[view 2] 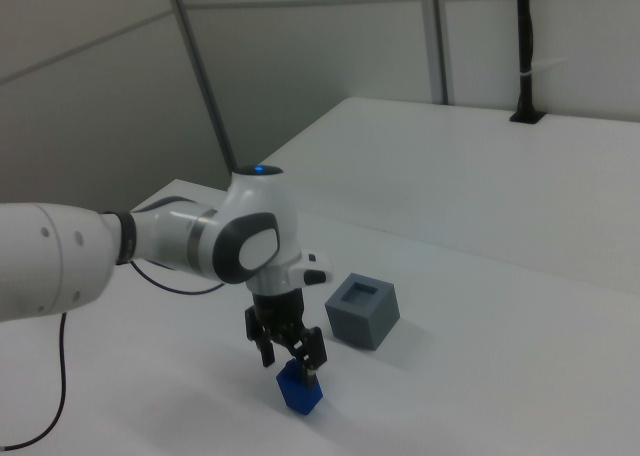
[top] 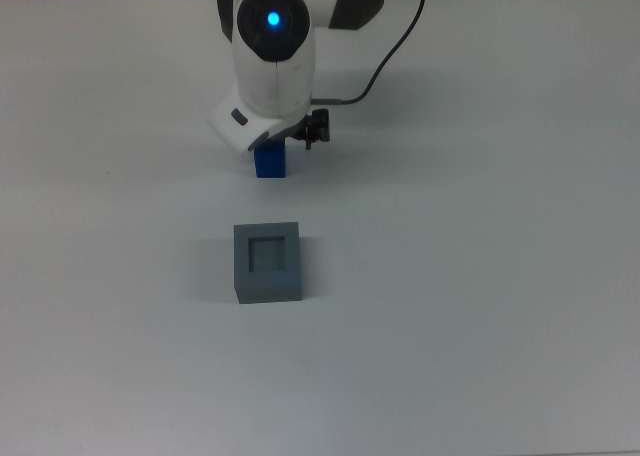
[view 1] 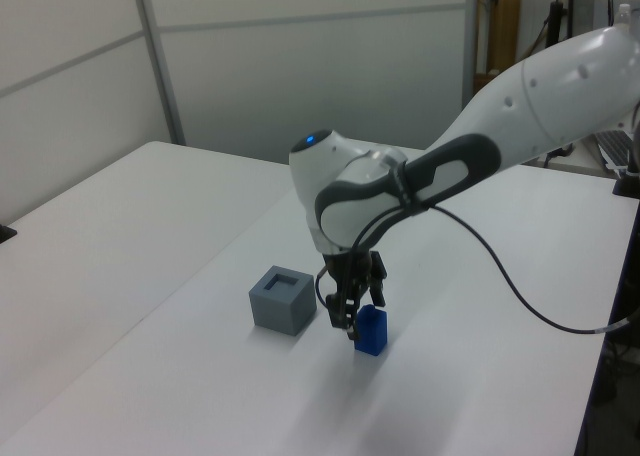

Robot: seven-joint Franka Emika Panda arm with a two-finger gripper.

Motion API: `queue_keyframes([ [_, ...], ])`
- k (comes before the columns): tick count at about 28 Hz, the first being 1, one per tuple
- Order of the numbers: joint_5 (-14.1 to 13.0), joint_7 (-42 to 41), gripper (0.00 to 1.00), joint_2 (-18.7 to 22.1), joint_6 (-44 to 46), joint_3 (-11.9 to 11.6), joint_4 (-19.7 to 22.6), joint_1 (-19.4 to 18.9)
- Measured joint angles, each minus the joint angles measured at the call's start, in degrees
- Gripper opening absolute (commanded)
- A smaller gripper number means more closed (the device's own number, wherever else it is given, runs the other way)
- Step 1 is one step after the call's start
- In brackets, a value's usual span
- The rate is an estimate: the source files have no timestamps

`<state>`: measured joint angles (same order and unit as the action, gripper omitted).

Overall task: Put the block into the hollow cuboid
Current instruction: 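Close the gripper on the blue block and lift it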

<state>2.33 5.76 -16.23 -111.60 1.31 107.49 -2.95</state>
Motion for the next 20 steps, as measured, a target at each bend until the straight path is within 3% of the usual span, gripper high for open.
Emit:
queue_keyframes([
  [4,0.4,0.1,0.22,-1.2,-0.8,-0.2,0.0,0.1],
  [8,0.4,0.1,0.01,-1.2,-0.8,-0.3,-0.1,0.2],
  [20,0.4,-0.1,0.00,-0.3,1.9,-0.3,-3.1,0.3],
])
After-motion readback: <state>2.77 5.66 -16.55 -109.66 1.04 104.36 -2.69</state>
